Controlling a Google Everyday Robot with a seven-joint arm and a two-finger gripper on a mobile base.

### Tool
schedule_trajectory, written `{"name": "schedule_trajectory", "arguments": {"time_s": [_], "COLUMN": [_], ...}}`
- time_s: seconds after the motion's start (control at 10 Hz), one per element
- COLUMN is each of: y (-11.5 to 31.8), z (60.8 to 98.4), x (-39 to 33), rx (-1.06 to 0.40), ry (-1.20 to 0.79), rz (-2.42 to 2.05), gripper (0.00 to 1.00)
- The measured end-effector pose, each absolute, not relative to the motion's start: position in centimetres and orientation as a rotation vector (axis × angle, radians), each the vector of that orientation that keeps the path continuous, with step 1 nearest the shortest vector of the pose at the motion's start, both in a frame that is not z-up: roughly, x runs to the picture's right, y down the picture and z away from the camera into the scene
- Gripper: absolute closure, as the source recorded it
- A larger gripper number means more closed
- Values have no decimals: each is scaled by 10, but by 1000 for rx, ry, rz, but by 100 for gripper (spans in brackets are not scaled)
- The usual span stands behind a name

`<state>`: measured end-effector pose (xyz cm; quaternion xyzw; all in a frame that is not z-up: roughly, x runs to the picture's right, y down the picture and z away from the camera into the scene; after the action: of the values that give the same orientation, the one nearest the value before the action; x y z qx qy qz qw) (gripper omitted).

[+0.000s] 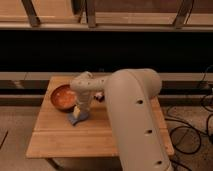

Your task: Wipe the white sponge on the table

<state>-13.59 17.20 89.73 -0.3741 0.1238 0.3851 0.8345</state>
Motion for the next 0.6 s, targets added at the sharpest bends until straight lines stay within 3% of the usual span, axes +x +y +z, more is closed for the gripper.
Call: {"name": "schedule_trajectory", "arguments": {"time_s": [0.1,0.3,0.6], "y": [187,185,131], "z": [889,886,883], "x": [-122,-80,-21], "rx": [-804,-769,-624], "ry": [307,380,443], "rz": [825,885,977], "gripper": [98,84,53]}}
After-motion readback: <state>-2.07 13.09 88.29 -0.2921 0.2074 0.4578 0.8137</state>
